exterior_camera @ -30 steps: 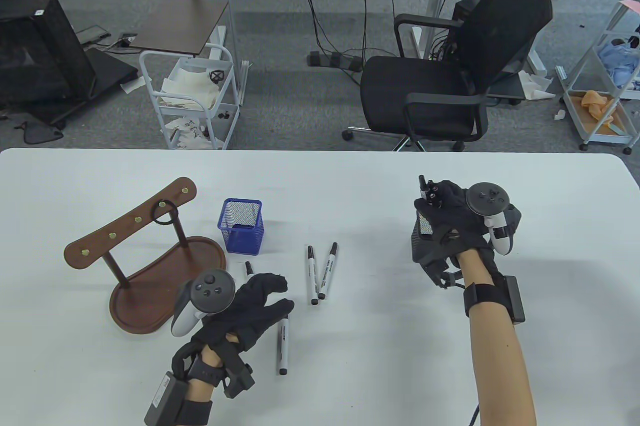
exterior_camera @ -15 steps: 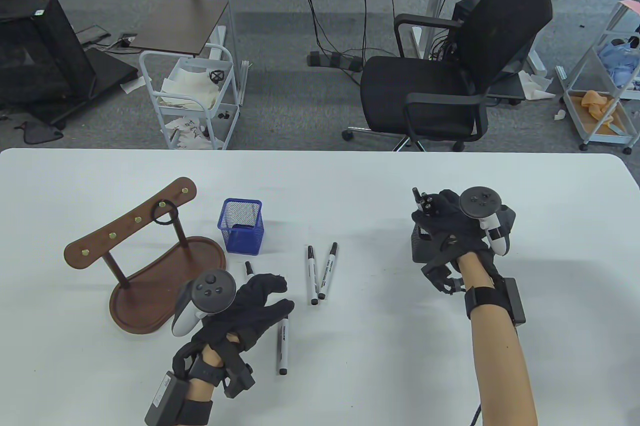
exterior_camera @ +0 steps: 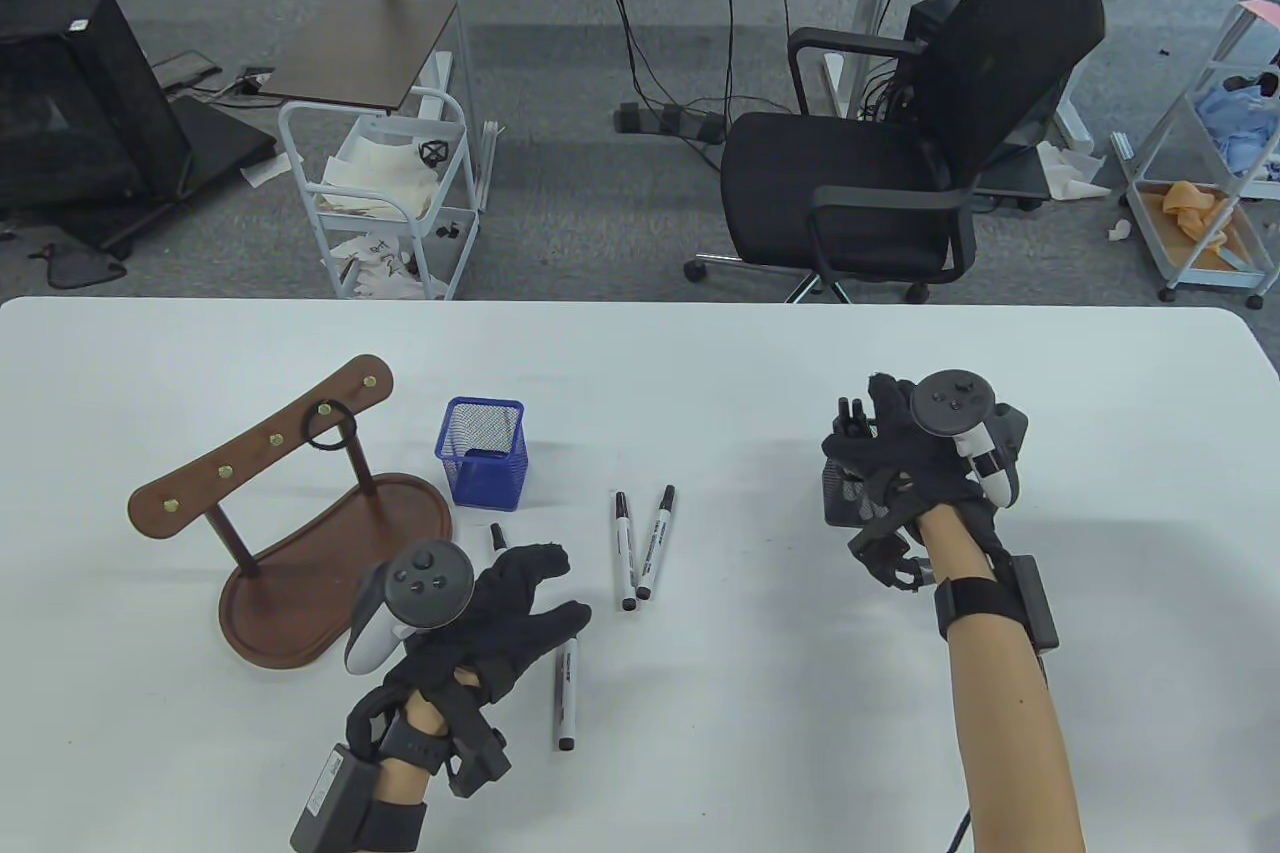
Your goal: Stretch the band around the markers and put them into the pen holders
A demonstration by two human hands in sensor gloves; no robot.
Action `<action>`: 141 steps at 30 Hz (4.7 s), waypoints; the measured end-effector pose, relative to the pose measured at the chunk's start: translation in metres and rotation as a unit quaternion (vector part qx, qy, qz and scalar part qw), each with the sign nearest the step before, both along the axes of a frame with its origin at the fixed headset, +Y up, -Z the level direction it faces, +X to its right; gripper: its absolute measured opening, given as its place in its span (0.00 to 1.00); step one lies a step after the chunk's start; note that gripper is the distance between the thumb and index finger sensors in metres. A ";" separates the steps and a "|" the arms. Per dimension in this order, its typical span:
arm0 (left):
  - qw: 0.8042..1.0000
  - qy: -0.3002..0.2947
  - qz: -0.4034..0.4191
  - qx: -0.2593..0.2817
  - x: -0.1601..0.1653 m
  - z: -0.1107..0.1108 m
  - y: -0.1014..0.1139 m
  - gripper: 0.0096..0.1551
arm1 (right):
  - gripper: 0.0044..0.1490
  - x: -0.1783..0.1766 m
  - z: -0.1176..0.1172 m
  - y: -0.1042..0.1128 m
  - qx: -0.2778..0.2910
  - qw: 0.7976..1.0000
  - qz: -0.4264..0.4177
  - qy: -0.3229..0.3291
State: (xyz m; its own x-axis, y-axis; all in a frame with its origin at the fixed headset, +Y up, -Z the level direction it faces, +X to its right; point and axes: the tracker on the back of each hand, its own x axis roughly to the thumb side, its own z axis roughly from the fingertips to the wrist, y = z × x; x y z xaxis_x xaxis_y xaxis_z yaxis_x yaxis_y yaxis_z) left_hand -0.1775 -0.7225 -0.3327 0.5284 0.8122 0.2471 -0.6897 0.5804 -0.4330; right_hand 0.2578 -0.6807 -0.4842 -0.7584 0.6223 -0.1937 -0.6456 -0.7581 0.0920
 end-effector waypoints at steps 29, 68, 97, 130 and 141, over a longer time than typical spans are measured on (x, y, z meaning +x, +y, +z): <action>0.989 0.045 -0.116 0.080 0.004 0.004 0.002 0.56 | 0.57 -0.080 0.130 -0.008 0.055 0.978 0.065 0.189; 0.887 0.453 0.087 -0.024 -0.119 -0.047 0.017 0.46 | 0.55 -0.072 0.164 -0.038 0.085 0.967 0.080 0.227; 0.872 0.467 0.144 0.032 -0.125 -0.044 0.044 0.24 | 0.53 -0.074 0.167 -0.040 0.077 0.964 0.091 0.237; 0.990 0.085 0.109 -0.029 0.043 -0.013 0.036 0.21 | 0.49 -0.074 0.163 -0.040 0.064 0.969 0.037 0.237; 0.993 -0.050 0.086 -0.067 0.113 -0.020 0.018 0.20 | 0.47 -0.063 0.157 -0.034 0.050 0.967 -0.089 0.234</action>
